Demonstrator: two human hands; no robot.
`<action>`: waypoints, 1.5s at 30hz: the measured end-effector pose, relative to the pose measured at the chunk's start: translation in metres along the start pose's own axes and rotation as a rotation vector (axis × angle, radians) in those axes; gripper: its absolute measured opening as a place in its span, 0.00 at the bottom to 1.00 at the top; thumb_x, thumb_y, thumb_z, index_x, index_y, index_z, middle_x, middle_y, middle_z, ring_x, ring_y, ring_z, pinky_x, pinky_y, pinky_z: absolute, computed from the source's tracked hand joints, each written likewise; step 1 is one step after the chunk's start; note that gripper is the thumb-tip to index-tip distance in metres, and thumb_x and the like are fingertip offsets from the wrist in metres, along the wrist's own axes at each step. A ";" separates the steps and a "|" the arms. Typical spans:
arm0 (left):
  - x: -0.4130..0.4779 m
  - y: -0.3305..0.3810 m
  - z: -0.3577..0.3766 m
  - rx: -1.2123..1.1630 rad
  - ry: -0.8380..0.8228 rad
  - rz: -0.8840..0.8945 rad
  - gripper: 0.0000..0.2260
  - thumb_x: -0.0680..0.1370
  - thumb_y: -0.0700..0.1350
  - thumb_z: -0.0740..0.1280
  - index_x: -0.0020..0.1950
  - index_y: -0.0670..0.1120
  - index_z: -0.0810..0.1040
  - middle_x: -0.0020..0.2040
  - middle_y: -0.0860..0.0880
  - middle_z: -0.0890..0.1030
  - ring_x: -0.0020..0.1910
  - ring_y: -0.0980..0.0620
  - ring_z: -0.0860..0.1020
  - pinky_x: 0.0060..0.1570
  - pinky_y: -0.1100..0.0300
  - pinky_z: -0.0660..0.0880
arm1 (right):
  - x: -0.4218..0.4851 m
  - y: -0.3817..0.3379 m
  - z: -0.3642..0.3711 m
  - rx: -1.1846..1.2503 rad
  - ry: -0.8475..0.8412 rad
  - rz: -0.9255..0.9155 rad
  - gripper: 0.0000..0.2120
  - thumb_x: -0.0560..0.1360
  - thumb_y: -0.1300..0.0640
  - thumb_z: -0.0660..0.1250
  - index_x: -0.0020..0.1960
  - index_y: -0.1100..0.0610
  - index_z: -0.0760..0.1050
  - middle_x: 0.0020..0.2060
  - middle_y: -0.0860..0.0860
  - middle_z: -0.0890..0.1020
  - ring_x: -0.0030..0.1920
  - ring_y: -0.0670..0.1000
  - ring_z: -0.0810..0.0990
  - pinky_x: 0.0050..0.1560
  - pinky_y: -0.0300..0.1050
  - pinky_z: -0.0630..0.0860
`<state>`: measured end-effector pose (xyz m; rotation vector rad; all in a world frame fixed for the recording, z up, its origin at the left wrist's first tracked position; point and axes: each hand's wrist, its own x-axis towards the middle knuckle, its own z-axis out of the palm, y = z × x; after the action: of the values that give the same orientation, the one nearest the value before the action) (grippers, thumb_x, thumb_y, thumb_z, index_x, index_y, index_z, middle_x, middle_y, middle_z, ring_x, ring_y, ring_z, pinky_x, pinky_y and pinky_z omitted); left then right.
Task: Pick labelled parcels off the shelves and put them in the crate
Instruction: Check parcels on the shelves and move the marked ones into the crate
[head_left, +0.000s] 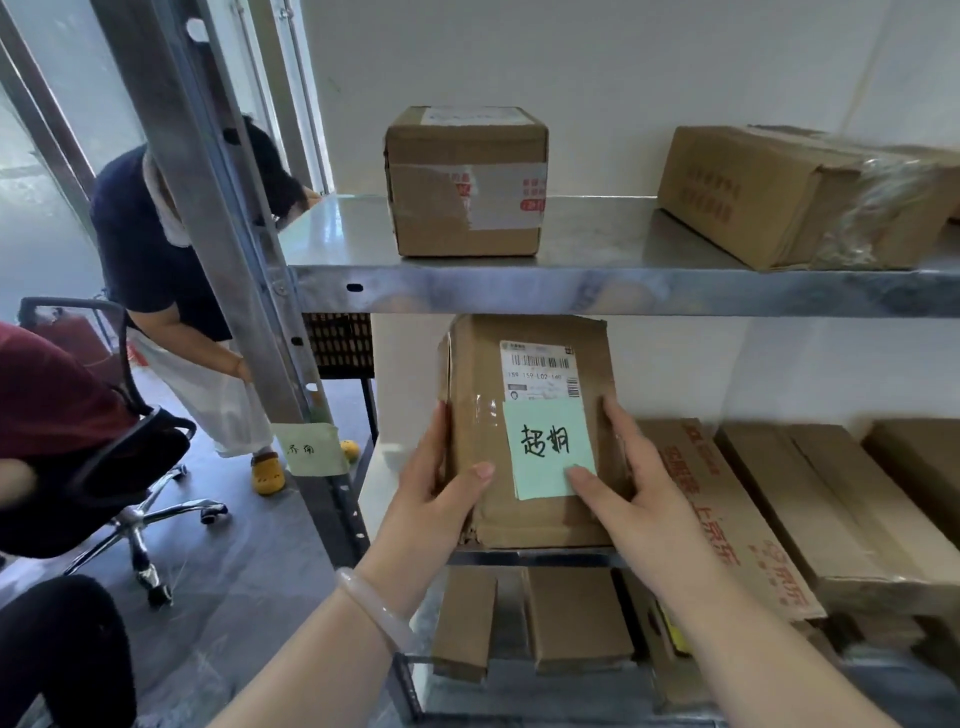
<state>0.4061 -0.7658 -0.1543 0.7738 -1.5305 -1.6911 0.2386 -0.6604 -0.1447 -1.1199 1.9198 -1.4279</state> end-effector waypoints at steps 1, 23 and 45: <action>-0.001 -0.001 0.006 0.049 -0.007 0.026 0.29 0.71 0.57 0.73 0.68 0.71 0.65 0.64 0.61 0.78 0.63 0.57 0.77 0.56 0.57 0.79 | -0.005 0.002 -0.005 -0.029 0.038 -0.005 0.35 0.76 0.50 0.69 0.73 0.30 0.54 0.64 0.29 0.64 0.67 0.35 0.61 0.67 0.39 0.61; -0.100 -0.006 0.388 0.601 -0.980 0.521 0.39 0.74 0.61 0.68 0.72 0.77 0.42 0.72 0.61 0.63 0.69 0.63 0.63 0.65 0.68 0.62 | -0.272 0.065 -0.299 -0.416 0.878 0.208 0.32 0.75 0.44 0.67 0.73 0.30 0.55 0.73 0.36 0.62 0.71 0.35 0.58 0.70 0.42 0.63; -0.458 -0.039 0.688 -0.001 -2.236 0.682 0.36 0.74 0.56 0.71 0.67 0.81 0.50 0.71 0.60 0.65 0.69 0.66 0.62 0.62 0.70 0.64 | -0.615 0.041 -0.347 -0.475 2.067 0.893 0.35 0.73 0.43 0.70 0.69 0.23 0.52 0.75 0.41 0.58 0.75 0.45 0.55 0.73 0.56 0.62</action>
<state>0.0968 0.0009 -0.1276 -2.2491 -2.2820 -1.5432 0.2880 0.0448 -0.1197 1.9489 3.0770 -1.3836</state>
